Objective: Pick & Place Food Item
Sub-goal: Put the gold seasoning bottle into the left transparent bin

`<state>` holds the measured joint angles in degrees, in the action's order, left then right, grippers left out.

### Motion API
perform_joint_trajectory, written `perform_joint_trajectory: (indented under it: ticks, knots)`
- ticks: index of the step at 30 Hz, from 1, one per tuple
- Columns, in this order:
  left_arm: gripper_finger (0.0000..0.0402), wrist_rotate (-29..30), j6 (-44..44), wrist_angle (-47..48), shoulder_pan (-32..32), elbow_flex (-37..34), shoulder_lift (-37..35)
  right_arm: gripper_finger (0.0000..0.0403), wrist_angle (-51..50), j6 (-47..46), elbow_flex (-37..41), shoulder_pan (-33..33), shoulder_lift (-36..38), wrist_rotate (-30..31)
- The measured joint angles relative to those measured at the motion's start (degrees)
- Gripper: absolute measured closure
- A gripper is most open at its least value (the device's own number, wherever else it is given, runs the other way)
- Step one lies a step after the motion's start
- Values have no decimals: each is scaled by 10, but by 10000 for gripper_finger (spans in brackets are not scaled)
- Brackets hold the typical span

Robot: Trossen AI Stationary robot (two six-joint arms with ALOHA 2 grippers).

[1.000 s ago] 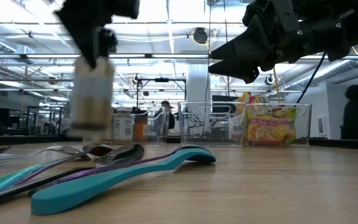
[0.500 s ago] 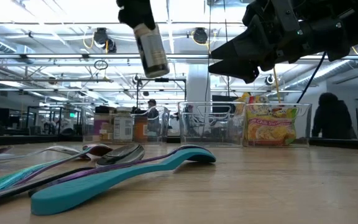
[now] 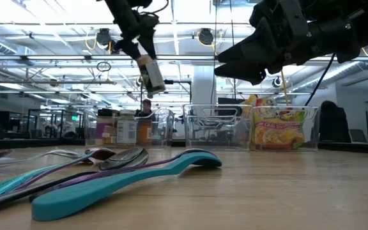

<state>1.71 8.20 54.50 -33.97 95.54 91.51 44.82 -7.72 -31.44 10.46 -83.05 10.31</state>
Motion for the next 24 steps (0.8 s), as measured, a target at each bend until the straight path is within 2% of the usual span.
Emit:
perform_joint_trajectory:
  ticks: [24]
  knots:
    - [129, 14, -21, -2, -14, -6, 196, 156, 0, 15, 0, 0, 0, 1]
